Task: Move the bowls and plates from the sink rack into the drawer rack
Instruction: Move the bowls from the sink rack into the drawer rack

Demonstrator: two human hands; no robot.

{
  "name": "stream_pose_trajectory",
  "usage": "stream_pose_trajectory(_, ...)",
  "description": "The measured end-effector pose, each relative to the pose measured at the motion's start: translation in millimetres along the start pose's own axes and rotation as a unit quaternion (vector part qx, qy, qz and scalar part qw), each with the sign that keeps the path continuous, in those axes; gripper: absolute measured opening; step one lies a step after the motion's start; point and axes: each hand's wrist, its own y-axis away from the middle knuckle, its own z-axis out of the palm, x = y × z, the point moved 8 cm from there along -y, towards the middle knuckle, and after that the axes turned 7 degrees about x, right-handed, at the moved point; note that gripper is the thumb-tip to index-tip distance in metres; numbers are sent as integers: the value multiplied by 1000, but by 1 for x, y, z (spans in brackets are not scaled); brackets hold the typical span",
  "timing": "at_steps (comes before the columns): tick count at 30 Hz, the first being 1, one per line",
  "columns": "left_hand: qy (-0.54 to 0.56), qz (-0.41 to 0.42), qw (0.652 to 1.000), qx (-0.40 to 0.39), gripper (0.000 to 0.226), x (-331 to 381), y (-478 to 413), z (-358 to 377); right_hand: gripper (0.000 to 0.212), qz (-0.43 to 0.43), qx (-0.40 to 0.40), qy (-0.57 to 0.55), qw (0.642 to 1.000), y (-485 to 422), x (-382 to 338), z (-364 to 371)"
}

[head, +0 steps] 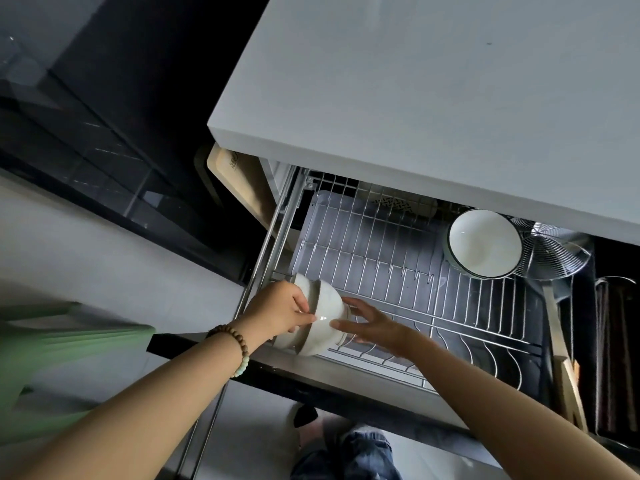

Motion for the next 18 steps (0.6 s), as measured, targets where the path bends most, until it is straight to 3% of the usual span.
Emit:
stream_pose_trajectory(6,-179,105,977,43,34,60,21,-18,68,-13,119,163,979,80,-7,-66)
stream_pose_trajectory(11,-275,247,928,-51,67,166,59,31,79,-48,230,369,899,206,1,-144)
stream_pose_trajectory(18,-307,428,848,-61,75,357,149,122,125,13,460,345,818,425,75,-259)
